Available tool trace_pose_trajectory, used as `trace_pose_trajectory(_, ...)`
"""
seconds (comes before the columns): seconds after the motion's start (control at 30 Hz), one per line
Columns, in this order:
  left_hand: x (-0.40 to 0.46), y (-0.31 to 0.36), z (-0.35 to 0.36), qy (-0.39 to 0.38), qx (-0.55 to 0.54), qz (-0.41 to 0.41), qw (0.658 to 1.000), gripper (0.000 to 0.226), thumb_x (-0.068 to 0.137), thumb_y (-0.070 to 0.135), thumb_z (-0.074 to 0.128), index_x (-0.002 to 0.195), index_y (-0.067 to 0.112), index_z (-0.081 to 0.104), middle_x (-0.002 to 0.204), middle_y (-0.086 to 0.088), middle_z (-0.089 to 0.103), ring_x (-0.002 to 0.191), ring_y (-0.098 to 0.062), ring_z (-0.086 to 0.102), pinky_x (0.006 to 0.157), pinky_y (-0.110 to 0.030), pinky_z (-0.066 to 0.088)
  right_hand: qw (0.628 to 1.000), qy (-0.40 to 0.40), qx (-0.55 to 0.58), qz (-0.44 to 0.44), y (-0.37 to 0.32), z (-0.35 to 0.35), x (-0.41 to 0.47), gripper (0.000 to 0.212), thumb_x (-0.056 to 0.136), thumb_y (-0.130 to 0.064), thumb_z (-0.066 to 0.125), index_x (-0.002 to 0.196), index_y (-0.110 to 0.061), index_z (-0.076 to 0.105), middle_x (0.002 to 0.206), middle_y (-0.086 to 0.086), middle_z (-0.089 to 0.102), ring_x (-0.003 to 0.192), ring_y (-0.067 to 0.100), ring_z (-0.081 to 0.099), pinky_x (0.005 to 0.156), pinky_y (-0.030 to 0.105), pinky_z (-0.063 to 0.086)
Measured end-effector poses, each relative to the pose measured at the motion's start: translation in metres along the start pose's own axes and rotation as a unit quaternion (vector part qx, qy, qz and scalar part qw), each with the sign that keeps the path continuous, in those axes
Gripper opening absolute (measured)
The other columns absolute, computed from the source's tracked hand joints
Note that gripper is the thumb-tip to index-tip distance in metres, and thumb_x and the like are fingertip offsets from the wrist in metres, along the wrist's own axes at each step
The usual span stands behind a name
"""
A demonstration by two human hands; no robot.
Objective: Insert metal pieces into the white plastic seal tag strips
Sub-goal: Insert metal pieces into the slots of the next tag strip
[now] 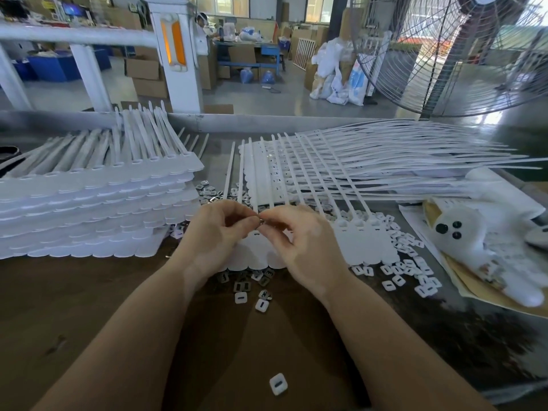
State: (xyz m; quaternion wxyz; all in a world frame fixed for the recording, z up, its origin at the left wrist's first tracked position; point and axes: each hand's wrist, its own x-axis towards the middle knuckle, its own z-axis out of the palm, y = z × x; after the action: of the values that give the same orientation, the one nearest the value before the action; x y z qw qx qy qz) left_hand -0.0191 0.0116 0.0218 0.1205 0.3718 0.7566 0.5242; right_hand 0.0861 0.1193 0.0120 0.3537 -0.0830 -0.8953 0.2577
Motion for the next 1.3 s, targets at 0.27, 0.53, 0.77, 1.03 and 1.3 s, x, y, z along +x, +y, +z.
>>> trace_pose_trajectory(0.27,-0.001,0.000,0.002,-0.019,-0.102,-0.031,0.994,0.007,0.085,0.011,0.064,0.089,0.007,0.069,0.070,-0.003,0.065,0.058,0.001,0.056,0.055,-0.009,0.045,0.980,0.016,0.165,0.110,0.000,0.004,0.004,0.013,0.079,-0.007,0.071,0.091,-0.011,0.072,0.081,0.000,0.071,0.079,0.008,0.066,0.076,0.023,0.054)
trace_pose_trajectory(0.53,-0.002,-0.003,0.004,-0.029,-0.184,-0.047,0.981,0.010,0.081,0.001,0.066,0.088,0.007,0.070,0.067,0.002,0.069,0.060,-0.001,0.060,0.057,-0.010,0.047,0.959,0.025,0.234,0.158,0.004,-0.001,0.005,0.011,0.077,0.001,0.071,0.084,-0.007,0.069,0.080,0.005,0.071,0.078,0.013,0.068,0.078,0.025,0.055)
trace_pose_trajectory(0.77,0.002,-0.010,-0.001,0.041,-0.099,-0.043,0.993,0.015,0.086,0.008,0.063,0.079,0.021,0.067,0.072,0.007,0.065,0.064,0.002,0.058,0.056,-0.009,0.045,0.967,0.037,0.200,0.154,0.006,0.001,0.005,0.013,0.076,-0.004,0.073,0.076,-0.015,0.068,0.071,-0.009,0.064,0.069,-0.002,0.059,0.064,0.008,0.043)
trace_pose_trajectory(1.03,0.005,-0.019,-0.024,0.085,0.112,-0.033,0.989,0.018,0.088,0.009,0.061,0.078,0.023,0.065,0.084,0.008,0.066,0.083,-0.010,0.058,0.075,-0.020,0.038,0.974,0.012,0.157,0.163,0.012,0.002,0.003,0.009,0.080,-0.006,0.069,0.081,-0.015,0.069,0.077,-0.003,0.067,0.076,0.009,0.062,0.072,0.013,0.047)
trace_pose_trajectory(1.3,0.003,-0.017,-0.026,0.034,0.229,-0.025,0.973,0.014,0.091,0.014,0.057,0.085,0.023,0.066,0.089,0.007,0.056,0.087,-0.012,0.051,0.076,-0.024,0.036,0.978,-0.006,0.134,0.157,0.011,0.001,0.001,0.014,0.080,-0.008,0.069,0.077,-0.021,0.066,0.072,-0.014,0.062,0.072,0.001,0.058,0.069,0.008,0.043)
